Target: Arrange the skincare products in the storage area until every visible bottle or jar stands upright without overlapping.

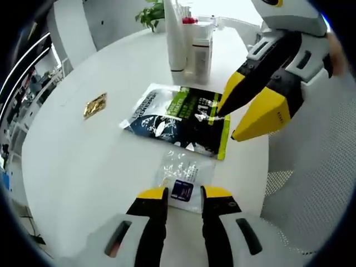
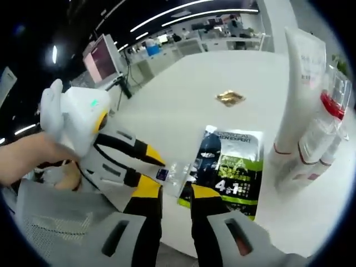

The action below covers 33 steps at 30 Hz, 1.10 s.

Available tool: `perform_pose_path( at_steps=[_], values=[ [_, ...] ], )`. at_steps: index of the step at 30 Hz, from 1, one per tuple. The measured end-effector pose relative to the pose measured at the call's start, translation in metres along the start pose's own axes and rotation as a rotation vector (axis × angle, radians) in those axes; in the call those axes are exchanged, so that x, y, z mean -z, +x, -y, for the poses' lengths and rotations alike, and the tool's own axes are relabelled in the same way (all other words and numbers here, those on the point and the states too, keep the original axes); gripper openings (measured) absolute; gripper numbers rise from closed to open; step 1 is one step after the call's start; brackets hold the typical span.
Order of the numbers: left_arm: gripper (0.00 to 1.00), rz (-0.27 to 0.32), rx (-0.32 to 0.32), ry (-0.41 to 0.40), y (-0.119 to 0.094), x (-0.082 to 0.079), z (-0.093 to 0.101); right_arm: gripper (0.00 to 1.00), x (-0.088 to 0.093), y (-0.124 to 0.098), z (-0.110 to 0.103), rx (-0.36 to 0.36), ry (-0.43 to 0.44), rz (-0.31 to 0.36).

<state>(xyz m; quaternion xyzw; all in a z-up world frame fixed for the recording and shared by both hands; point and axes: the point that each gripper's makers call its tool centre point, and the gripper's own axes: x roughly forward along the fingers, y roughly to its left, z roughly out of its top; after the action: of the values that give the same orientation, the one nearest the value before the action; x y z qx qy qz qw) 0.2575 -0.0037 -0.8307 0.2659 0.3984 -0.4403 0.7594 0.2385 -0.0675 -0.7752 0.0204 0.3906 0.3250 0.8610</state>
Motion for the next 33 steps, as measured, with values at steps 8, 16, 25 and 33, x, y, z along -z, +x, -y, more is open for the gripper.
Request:
perform_pose_path(
  at_steps=[8, 16, 25, 33],
  values=[
    [0.28, -0.015, 0.001, -0.028, -0.001, 0.002, -0.002, 0.19, -0.010, -0.019, 0.011, 0.030, 0.014, 0.044],
    [0.34, 0.003, -0.026, -0.048, -0.008, -0.001, -0.011, 0.18, -0.009, -0.032, 0.022, 0.058, 0.057, 0.072],
    [0.37, 0.012, -0.037, -0.059, -0.020, -0.005, 0.003, 0.25, -0.013, -0.040, 0.016, 0.047, 0.021, 0.099],
    [0.42, 0.053, -0.048, -0.132, -0.033, -0.008, 0.012, 0.44, -0.015, -0.050, 0.011, 0.026, -0.034, 0.122]
  ],
)
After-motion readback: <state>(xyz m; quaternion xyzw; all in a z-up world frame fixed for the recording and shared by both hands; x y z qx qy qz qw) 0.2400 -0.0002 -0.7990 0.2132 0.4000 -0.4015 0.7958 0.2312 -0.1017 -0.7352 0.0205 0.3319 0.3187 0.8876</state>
